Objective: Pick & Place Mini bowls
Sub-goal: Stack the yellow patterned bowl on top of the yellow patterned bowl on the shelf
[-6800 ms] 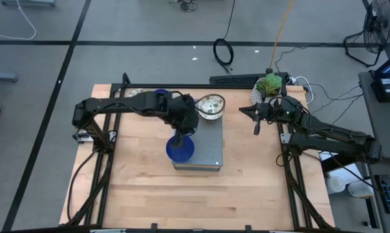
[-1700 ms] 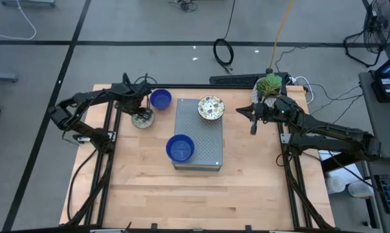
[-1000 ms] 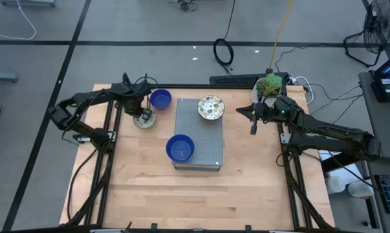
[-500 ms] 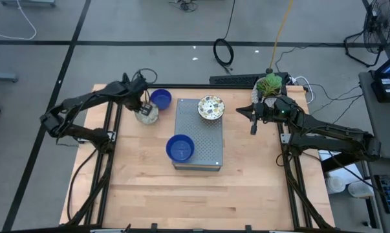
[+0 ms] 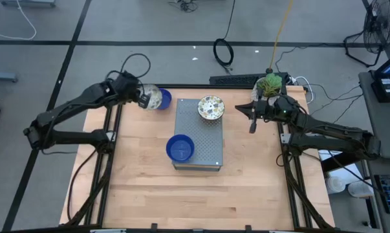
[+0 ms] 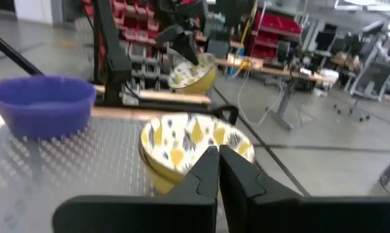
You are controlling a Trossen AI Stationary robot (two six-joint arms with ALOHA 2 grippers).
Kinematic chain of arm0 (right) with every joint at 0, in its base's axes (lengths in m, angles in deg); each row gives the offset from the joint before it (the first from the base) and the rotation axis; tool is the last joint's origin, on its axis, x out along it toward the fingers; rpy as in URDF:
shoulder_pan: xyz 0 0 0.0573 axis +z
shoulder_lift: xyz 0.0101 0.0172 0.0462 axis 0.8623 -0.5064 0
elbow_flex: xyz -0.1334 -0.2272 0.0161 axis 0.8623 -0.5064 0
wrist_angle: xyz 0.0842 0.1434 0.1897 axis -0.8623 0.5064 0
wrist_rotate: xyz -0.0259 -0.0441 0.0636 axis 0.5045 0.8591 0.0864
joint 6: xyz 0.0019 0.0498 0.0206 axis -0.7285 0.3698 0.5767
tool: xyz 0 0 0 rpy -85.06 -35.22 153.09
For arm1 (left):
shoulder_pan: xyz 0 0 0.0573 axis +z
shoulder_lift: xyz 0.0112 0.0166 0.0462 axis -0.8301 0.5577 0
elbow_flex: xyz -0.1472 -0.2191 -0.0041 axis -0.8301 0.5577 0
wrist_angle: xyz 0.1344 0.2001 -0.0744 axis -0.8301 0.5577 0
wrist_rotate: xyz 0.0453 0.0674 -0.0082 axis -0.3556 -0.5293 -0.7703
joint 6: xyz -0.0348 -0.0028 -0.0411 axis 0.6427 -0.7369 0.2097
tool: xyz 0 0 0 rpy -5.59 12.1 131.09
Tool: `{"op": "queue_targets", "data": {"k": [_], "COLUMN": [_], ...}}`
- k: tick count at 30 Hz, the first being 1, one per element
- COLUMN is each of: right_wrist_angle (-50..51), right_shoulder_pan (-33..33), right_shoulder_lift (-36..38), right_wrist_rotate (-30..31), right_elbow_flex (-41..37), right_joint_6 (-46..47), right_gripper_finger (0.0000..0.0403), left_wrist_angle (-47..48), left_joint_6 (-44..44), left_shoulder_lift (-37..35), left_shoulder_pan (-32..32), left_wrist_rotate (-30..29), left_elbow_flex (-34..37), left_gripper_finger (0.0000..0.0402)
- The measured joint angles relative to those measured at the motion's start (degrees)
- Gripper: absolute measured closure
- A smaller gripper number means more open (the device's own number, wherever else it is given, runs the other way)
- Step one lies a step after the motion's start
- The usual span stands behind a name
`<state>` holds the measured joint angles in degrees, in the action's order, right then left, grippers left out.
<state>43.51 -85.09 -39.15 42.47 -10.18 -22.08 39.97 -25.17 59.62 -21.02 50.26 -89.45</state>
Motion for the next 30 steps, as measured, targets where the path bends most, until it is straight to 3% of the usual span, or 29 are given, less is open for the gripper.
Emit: {"op": "queue_targets", "data": {"k": [12, 15, 19, 25, 30], "right_wrist_angle": [-28.0, -31.6, -28.7, -18.4, -12.1], "right_shoulder_pan": [5.6, 6.2, 6.8, 7.1, 7.2], "right_shoulder_lift": [-12.6, -16.4, -21.4, -29.0, -35.1], "right_wrist_rotate": [0.0, 0.1, 0.9, 9.1, 11.4], "right_elbow_flex": [0.0, 1.6, 7.1, 19.7, 28.5], "right_joint_6": [-0.1, -0.1, 0.0, 1.4, -0.3], "right_gripper_finger": [0.0403, 0.0403, 0.0403, 0.0403, 0.0392], "left_wrist_angle": [-26.5, -31.0, -36.5, -43.8, -51.8], "left_joint_6": [-16.4, -19.5, -25.8, -33.2, -43.3], "left_shoulder_lift": [-1.0, -0.1, 1.6, 4.4, 7.4], "left_shoulder_pan": [-8.3, -10.3, -13.1, -18.5, -23.8], "left_wrist_rotate": [-6.2, -10.0, -14.3, -22.2, -29.8], "left_elbow_flex": [-1.0, -1.1, -1.1, -1.1, -1.1], "left_gripper_finger": [0.0393, 0.0394, 0.0394, 0.0394, 0.0394]}}
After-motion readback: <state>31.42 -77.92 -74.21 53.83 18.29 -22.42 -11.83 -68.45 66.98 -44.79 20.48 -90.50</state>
